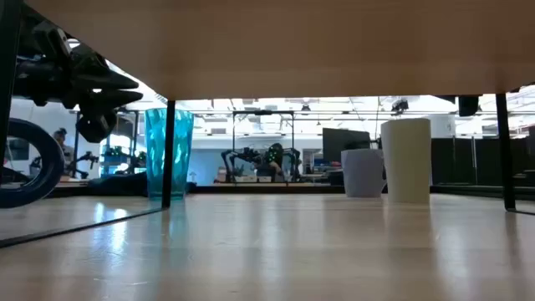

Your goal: Stack small to large cups/mugs on shelf

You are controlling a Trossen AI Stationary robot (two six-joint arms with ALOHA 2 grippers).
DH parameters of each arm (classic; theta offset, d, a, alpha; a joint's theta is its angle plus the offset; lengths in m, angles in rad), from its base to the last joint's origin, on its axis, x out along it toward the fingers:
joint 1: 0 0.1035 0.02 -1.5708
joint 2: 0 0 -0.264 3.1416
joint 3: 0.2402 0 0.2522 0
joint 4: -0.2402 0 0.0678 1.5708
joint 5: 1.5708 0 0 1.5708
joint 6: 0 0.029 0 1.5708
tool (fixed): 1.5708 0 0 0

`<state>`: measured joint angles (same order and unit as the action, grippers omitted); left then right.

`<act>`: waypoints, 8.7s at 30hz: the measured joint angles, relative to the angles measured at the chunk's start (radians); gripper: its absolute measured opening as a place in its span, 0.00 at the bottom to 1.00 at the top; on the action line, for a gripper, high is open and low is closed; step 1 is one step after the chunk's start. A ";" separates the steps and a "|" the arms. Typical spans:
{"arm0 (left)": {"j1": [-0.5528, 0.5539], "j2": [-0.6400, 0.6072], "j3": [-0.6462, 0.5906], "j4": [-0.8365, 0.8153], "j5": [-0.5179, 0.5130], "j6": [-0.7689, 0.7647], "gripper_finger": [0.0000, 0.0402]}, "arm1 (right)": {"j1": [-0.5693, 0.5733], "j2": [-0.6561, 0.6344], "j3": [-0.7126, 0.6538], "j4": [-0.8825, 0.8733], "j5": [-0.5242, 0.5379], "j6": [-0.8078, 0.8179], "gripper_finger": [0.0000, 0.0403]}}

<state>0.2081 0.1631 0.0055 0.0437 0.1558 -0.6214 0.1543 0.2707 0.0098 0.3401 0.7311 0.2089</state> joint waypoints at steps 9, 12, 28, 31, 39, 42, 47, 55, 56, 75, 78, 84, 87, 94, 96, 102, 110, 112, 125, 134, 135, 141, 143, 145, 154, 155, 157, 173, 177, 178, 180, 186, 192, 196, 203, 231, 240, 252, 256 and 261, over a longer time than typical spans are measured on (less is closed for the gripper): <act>0.000 0.000 0.000 0.000 0.000 0.000 0.18 | 0.000 0.000 0.000 0.000 0.000 0.000 0.20; 0.000 0.000 0.000 0.000 0.000 0.000 0.18 | 0.000 0.000 0.000 0.000 0.000 0.000 0.20; 0.000 0.000 0.000 0.000 0.000 0.000 0.18 | 0.000 0.000 0.000 0.000 0.000 0.000 0.20; 0.000 0.000 0.000 0.000 0.000 0.000 0.18 | 0.000 0.000 0.000 0.000 0.000 0.000 0.20; 0.000 0.000 0.000 0.000 0.000 0.000 0.18 | 0.000 0.000 0.000 0.000 0.000 0.000 0.20; 0.000 0.000 0.000 0.000 0.000 0.000 0.18 | 0.000 0.000 0.000 0.000 0.000 0.000 0.20; 0.000 0.000 0.000 0.000 0.000 0.000 0.18 | 0.000 0.000 0.000 0.000 0.000 0.000 0.20; 0.000 0.000 0.000 0.000 0.000 0.000 0.18 | 0.000 0.000 0.000 0.000 0.000 0.000 0.20; 0.000 0.000 0.000 0.000 0.000 0.000 0.18 | 0.000 0.000 0.000 0.000 0.000 0.000 0.20; 0.000 0.000 0.000 0.000 0.000 0.000 0.18 | 0.000 0.000 0.000 0.000 0.000 0.000 0.20; 0.000 0.000 0.000 0.000 0.000 0.000 0.18 | 0.000 0.000 0.000 0.000 0.000 0.000 0.20; 0.000 0.000 0.000 0.000 0.000 0.000 0.18 | 0.000 0.000 0.000 0.000 0.000 0.000 0.20; 0.000 0.000 0.000 0.000 0.000 0.000 0.18 | 0.000 0.000 0.000 0.000 0.000 0.000 0.20; 0.000 0.000 0.000 0.035 -0.061 0.103 0.18 | 0.000 0.000 0.000 0.000 0.000 0.000 0.20; 0.000 0.002 0.000 0.095 -0.103 0.069 0.18 | 0.000 0.000 0.000 0.009 0.003 0.000 0.20; 0.000 0.000 0.000 0.270 -0.176 0.054 0.18 | 0.000 0.000 0.000 0.034 0.003 0.000 0.20; 0.000 -0.001 0.000 0.516 -0.193 0.053 0.18 | 0.000 0.000 0.000 0.243 0.003 0.019 0.20; 0.000 -0.002 0.000 0.564 -0.193 0.053 0.18 | -0.001 0.001 0.000 0.286 0.005 -0.004 0.20; 0.002 0.009 0.096 0.555 -0.325 0.031 0.18 | -0.002 0.001 0.000 0.315 0.083 0.061 0.20; 0.002 0.279 0.611 -0.339 -0.378 0.287 0.18 | -0.003 0.000 0.000 0.331 0.082 0.180 0.20; 0.002 0.326 0.673 -0.432 -0.395 0.307 0.18 | -0.003 0.000 0.000 0.330 0.082 0.237 0.20; 0.014 0.522 0.908 -0.766 -0.492 0.281 0.18 | -0.003 0.001 0.000 0.322 0.074 0.393 0.19; 0.034 0.600 0.951 -0.782 -0.481 0.282 0.18 | -0.003 0.001 0.000 0.322 0.074 0.375 0.18; 0.066 0.673 1.003 -0.805 -0.440 0.301 0.18 | -0.003 -0.001 0.000 0.323 0.074 0.362 0.18; 0.288 0.950 1.205 -0.987 -0.221 0.480 0.18 | -0.003 -0.001 0.000 0.324 0.073 0.394 0.20; 0.317 0.966 1.234 -1.004 -0.228 0.506 0.18 | -0.002 -0.001 0.000 0.324 0.073 0.399 0.20; 0.378 1.000 1.288 -1.061 -0.244 0.549 0.18 | -0.003 -0.001 0.000 0.317 0.074 0.424 0.19; 0.479 1.072 1.405 -1.090 -0.242 0.709 0.18 | -0.002 0.005 0.000 0.319 -0.035 0.466 0.19; 0.489 1.126 1.406 -1.166 -0.233 0.719 0.18 | -0.002 0.005 0.000 0.322 -0.028 0.475 0.19; 0.489 1.148 1.410 -1.201 -0.233 0.734 0.18 | -0.002 0.005 0.000 0.321 -0.028 0.475 0.20; 0.489 1.189 1.419 -1.256 -0.233 0.763 0.18 | -0.002 0.007 0.000 0.312 -0.029 0.488 0.21; 0.487 1.232 1.440 -1.281 -0.213 0.784 0.18 | -0.002 0.007 0.000 0.268 -0.026 0.558 0.30; 0.486 1.185 1.444 -1.298 -0.130 0.708 0.20 | -0.002 0.007 0.000 0.237 -0.014 0.600 0.41; 0.473 1.167 1.436 -1.328 -0.110 0.707 0.24 | -0.002 0.007 0.000 0.236 0.034 0.600 0.45; 0.431 1.212 1.376 -1.311 -0.113 0.730 0.31 | -0.002 0.006 0.000 0.238 0.100 0.577 0.48; 0.420 1.399 1.377 -1.273 -0.156 0.734 0.28 | -0.002 0.006 0.000 0.241 0.100 0.595 0.48; 0.413 1.380 1.377 -1.289 -0.167 0.734 0.02 | -0.002 0.006 0.000 0.241 0.100 0.595 0.48; 0.409 1.277 1.525 -1.502 -0.170 0.660 0.00 | -0.002 0.005 0.000 0.241 0.100 0.595 0.48; 0.402 1.222 1.668 -1.607 -0.116 0.555 0.00 | -0.002 0.006 0.000 0.241 0.100 0.595 0.48; 0.344 1.157 1.804 -1.617 -0.017 0.422 0.00 | -0.003 0.006 0.000 0.239 0.100 0.595 0.48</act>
<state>0.5519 1.3203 1.8094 -1.5733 0.1386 -0.1996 0.1516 0.2764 0.0097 0.5792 0.8310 0.8043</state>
